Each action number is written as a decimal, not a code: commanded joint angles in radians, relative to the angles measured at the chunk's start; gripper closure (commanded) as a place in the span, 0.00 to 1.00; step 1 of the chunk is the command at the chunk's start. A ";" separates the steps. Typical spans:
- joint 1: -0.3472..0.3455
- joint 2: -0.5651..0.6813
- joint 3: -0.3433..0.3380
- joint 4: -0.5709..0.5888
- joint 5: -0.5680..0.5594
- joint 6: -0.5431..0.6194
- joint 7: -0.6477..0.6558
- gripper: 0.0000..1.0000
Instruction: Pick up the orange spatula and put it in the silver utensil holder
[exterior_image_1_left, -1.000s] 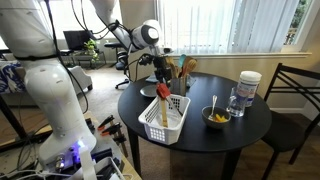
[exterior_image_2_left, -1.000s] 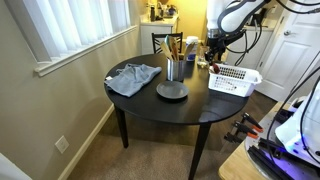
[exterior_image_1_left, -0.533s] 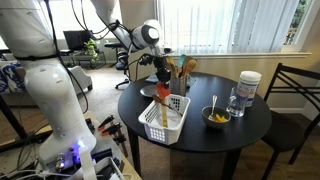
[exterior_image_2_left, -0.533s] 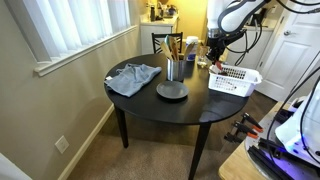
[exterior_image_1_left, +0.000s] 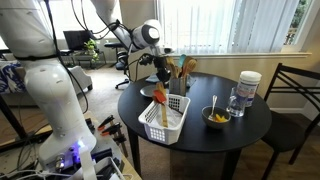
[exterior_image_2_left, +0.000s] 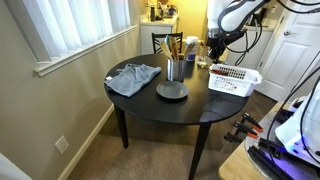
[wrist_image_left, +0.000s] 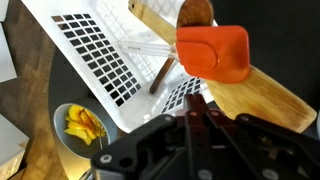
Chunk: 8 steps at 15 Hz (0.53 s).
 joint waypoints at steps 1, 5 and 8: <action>0.015 -0.010 -0.003 0.004 0.025 -0.032 0.002 0.95; 0.042 -0.049 0.012 -0.026 0.031 -0.058 -0.049 0.56; 0.071 -0.079 0.031 -0.050 0.028 -0.061 -0.075 0.38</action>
